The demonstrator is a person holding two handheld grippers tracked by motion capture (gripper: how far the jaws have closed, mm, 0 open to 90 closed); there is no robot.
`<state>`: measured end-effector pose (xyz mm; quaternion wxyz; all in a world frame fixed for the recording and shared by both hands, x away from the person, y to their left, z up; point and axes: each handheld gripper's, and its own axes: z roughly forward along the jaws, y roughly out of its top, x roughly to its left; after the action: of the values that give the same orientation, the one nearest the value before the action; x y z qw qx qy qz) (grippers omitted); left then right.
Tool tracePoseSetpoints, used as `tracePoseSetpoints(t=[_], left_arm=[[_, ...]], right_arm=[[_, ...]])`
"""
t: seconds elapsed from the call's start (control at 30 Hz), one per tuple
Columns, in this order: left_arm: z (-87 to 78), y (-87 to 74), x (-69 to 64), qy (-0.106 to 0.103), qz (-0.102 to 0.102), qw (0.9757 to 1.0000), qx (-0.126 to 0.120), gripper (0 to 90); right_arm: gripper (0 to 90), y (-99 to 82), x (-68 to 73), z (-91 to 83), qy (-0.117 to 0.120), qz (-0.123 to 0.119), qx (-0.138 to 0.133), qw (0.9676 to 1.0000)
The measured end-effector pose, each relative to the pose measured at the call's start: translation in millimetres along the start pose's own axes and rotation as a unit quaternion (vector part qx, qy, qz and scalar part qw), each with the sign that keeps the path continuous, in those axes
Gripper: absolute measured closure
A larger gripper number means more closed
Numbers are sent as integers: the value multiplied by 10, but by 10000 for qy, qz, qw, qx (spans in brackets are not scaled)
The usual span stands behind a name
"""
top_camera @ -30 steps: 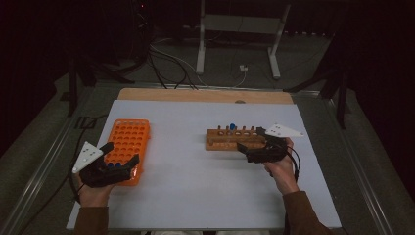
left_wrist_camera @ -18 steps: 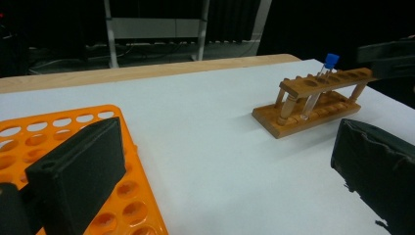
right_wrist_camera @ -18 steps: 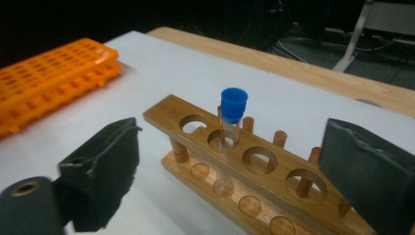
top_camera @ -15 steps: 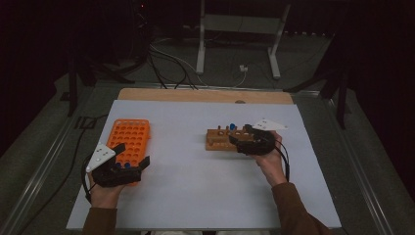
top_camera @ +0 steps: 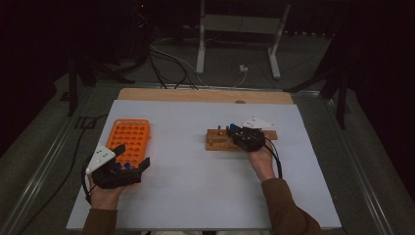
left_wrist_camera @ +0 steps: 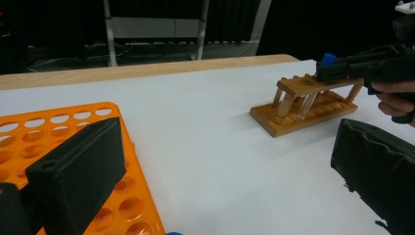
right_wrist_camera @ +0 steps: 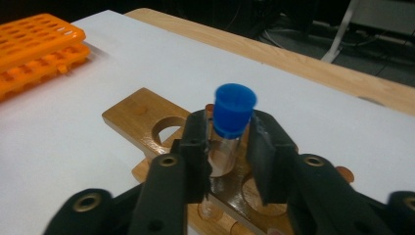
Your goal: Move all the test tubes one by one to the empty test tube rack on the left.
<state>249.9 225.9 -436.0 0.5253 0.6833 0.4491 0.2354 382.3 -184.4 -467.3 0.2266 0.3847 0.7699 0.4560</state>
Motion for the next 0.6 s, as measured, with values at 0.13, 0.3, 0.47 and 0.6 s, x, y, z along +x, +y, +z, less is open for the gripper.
tracePoseSetpoints(t=[0.13,0.3,0.47,0.6], left_arm=[[-12,-1,6,20,-19,10000,-6,6],[-24,2,8,36,-45,10000,-26,6],[-29,4,6,32,-40,10000,-30,6],[-17,-1,7,14,-38,10000,-8,6]], right_arm=[[761,3,63,3,-26,-203,19,9998],[770,6,109,-6,-97,-396,12,9992],[772,6,104,-6,-99,-321,20,9994],[772,16,85,-26,-97,-224,-42,9997]])
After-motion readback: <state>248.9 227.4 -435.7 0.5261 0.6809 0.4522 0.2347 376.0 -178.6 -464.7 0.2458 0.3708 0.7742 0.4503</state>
